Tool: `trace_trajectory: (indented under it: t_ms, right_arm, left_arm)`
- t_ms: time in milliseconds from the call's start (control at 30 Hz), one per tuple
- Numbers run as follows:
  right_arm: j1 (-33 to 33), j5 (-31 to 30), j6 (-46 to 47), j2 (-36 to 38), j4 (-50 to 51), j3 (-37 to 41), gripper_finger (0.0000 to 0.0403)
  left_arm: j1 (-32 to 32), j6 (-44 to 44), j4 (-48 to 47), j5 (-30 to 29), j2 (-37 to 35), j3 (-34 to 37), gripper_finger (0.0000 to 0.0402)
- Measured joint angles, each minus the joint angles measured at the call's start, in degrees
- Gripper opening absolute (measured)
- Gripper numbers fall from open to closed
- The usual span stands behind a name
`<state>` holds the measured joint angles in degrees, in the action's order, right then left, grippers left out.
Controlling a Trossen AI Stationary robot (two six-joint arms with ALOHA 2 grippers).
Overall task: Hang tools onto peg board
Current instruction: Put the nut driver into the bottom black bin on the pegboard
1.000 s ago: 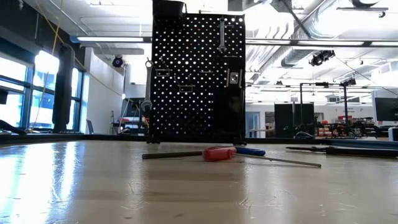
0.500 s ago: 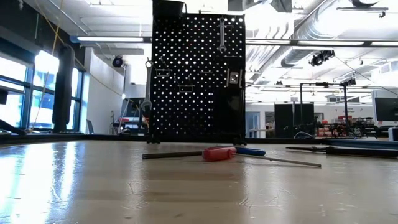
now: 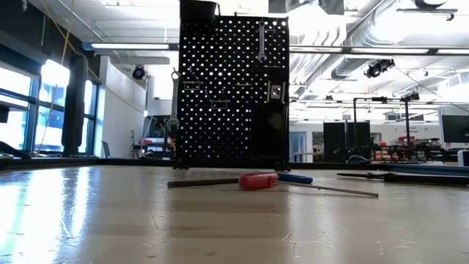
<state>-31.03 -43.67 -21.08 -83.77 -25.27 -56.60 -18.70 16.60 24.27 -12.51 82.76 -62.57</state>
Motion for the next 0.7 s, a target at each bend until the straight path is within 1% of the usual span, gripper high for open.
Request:
trace_trajectory:
  t_ms: [267, 433, 700]
  right_arm:
    - [1.6, 2.6, -0.4, 0.0, -1.2, 0.0, 0.0028]
    - [1.8, 3.2, -0.5, 0.0, -1.2, 0.0, 0.0028]
    - [2.2, 3.2, -1.1, 0.0, -1.8, 0.0, 0.0028]
  left_arm:
    - [0.0, -0.4, 2.7, 0.5, 2.9, 0.0, 0.0163]
    - [0.3, -0.4, 5.7, 2.8, 3.7, 0.0, 0.0161]
    - [1.2, -1.4, 8.5, 3.4, 6.3, 0.0, 0.0122]
